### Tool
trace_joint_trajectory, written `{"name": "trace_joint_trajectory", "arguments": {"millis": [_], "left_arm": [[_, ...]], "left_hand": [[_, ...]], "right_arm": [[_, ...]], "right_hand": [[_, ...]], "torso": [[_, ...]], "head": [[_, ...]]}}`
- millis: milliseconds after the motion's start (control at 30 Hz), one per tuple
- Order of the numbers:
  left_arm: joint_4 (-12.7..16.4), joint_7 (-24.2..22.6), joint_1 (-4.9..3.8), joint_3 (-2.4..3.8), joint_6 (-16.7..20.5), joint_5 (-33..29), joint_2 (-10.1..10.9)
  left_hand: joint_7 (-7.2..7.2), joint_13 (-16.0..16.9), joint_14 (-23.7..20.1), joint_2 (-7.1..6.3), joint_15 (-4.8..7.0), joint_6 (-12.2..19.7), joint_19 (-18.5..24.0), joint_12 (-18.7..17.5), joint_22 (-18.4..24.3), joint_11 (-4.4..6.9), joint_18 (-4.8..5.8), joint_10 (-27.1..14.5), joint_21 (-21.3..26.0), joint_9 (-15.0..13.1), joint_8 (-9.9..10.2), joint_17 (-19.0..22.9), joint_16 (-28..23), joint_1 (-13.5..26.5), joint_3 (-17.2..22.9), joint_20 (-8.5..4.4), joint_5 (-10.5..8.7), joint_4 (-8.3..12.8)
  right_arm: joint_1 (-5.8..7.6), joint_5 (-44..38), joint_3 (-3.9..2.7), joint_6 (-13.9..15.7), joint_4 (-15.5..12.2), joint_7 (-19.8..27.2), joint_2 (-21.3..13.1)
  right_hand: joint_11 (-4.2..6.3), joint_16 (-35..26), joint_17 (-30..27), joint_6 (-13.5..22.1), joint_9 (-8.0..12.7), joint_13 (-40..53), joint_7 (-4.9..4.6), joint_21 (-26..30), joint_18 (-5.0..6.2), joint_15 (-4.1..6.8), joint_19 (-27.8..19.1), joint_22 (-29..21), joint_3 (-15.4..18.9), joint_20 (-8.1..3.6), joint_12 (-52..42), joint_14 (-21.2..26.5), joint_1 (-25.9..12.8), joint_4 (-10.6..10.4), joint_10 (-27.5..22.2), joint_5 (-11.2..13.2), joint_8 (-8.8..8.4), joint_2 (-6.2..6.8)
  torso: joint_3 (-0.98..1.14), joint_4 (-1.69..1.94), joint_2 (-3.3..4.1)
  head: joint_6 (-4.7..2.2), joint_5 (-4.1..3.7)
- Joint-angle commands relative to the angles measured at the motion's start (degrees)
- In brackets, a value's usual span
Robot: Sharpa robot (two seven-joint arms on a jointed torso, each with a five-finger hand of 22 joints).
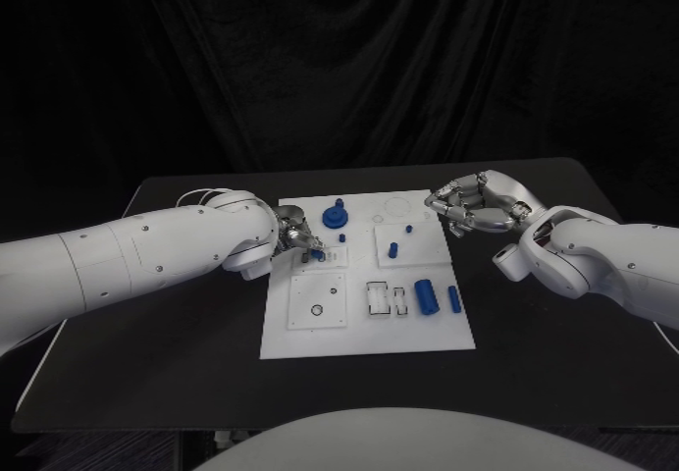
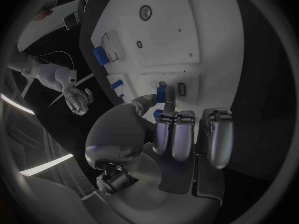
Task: Assemble the parts on the task board
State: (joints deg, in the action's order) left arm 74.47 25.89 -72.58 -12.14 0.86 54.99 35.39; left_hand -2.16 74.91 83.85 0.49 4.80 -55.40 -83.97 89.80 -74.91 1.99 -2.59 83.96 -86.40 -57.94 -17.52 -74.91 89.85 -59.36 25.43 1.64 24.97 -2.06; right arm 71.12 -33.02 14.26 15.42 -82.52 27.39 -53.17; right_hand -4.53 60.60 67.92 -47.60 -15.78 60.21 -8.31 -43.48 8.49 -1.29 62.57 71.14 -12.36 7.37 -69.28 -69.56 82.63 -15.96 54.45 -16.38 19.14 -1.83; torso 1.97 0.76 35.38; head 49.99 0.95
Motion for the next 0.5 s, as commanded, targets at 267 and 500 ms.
{"name": "trace_joint_trajectory", "arguments": {"millis": [267,500], "left_arm": [[0.3,-0.5,0.67,0.04,0.9,0.0,0.2],[0.3,-0.6,1.05,0.04,1.1,0.0,0.3]], "left_hand": [[-0.12,15.1,6.2,0.38,0.07,0.1,-0.1,0.2,-5.0,-0.06,0.29,6.0,0.3,0.1,0.2,-15.1,0.2,0.2,2.5,-0.05,-0.28,2.1],[-0.12,15.1,6.2,0.46,0.05,0.0,0.0,0.2,-4.9,-0.08,0.27,6.0,0.3,0.1,0.3,-15.1,0.2,0.3,2.6,-0.03,-0.44,2.1]], "right_arm": [[-0.17,0.1,-0.04,-0.8,-0.2,-1.0,-0.1],[-0.18,0.1,-0.04,-0.8,-0.3,-1.1,-0.1]], "right_hand": [[0.09,-0.2,-0.1,0.4,0.0,-0.1,-0.1,0.5,0.98,0.12,-0.3,-0.1,-0.3,0.05,0.0,0.1,0.4,0.1,-0.5,-0.2,0.33,0.07],[0.08,-0.2,-0.1,0.4,0.0,-0.1,-0.1,0.6,0.99,0.12,-0.3,-0.1,-0.3,0.05,0.1,0.2,0.4,0.1,-0.5,-0.2,0.34,0.08]], "torso": [[0.04,-0.09,-0.01],[0.05,-0.08,-0.03]], "head": [[0.01,0.3],[0.01,0.28]]}}
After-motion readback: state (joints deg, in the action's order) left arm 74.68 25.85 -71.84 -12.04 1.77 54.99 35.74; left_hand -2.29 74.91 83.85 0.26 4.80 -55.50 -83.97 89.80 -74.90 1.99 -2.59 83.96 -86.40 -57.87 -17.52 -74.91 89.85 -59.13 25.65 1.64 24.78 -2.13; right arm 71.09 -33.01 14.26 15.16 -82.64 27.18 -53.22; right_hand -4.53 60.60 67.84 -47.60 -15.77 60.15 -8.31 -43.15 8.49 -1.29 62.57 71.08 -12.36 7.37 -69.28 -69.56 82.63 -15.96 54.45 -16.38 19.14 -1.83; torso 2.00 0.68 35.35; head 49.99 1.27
